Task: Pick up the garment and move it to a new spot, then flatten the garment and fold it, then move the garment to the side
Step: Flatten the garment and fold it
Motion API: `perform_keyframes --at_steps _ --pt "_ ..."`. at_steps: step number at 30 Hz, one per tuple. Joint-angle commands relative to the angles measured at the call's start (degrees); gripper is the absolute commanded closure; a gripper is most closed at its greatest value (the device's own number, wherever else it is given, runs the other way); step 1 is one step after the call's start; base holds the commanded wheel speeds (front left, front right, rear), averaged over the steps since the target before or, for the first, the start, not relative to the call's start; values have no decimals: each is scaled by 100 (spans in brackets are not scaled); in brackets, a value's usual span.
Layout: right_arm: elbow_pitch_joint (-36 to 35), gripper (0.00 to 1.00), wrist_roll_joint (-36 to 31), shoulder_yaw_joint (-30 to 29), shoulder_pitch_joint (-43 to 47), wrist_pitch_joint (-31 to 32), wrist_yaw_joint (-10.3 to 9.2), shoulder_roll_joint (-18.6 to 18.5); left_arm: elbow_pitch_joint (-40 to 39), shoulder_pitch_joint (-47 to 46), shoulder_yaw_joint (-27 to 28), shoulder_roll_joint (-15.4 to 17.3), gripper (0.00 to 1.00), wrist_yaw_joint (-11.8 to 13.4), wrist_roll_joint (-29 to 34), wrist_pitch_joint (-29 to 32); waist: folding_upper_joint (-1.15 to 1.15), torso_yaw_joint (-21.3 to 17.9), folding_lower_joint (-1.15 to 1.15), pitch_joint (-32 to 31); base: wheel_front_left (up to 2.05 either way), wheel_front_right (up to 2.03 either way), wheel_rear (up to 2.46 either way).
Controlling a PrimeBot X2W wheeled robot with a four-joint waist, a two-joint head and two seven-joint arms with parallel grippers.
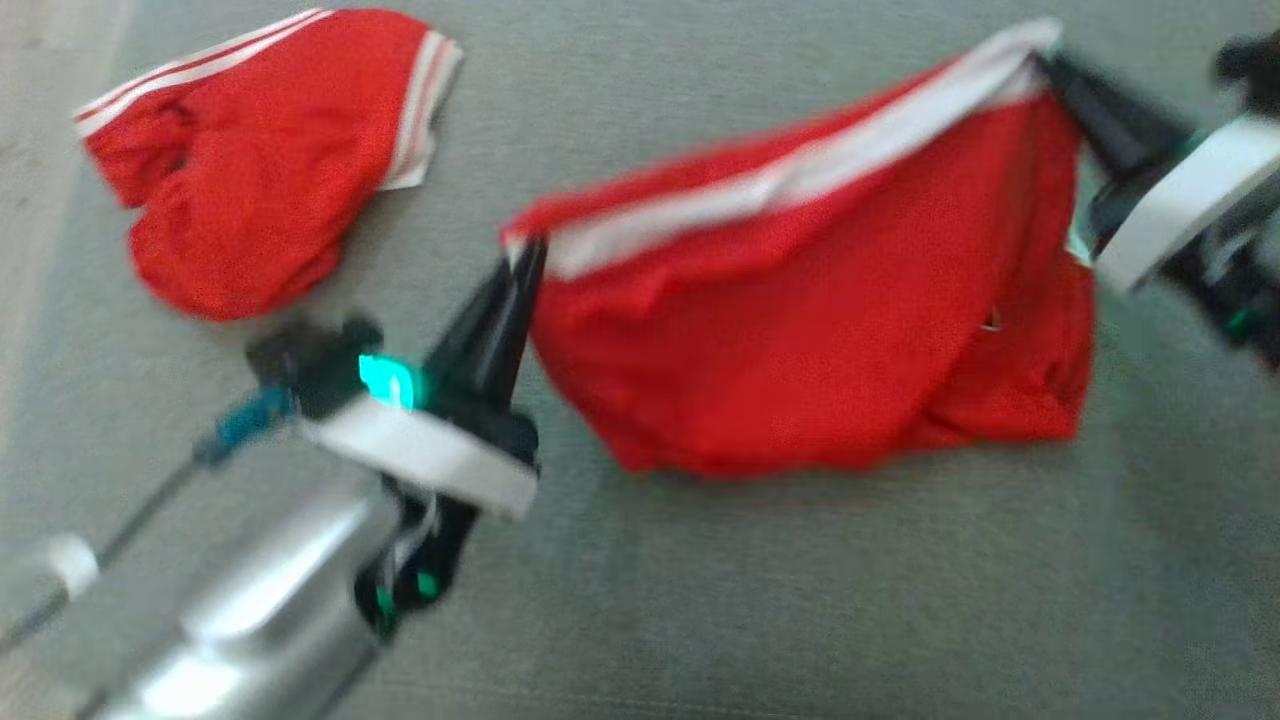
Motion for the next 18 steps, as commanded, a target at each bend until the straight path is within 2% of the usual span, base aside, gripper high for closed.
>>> perform_keyframes --at_steps 1,7,11,14,17,18 --pt "-19 100 19 -128 -203 -105 39 -263 -110 -533 281 121 100 -73 98 49 0 -369 0 129 0 0 0" --pt "243 100 -182 -447 -1210 -233 39 -613 403 -2147 391 81 100 -453 476 496 0 -1174 0 327 0 0 0" --pt "462 100 -458 -995 -1939 -260 39 -816 1077 -3488 422 -301 100 -738 826 499 0 -1587 0 488 0 0 0" --pt "434 100 -759 -1578 -2277 -263 39 -937 1628 -4448 345 -603 100 -900 1247 213 0 -1826 0 564 0 0 0" --pt "247 100 -997 -2094 -2283 -264 39 -1009 2044 -4987 269 -840 100 -981 1482 -6 0 -2007 0 575 0 0 0" --pt "247 100 -997 -2094 -2283 -264 39 -1009 2044 -4987 269 -840 100 -981 1482 -6 0 -2007 0 575 0 0 0"
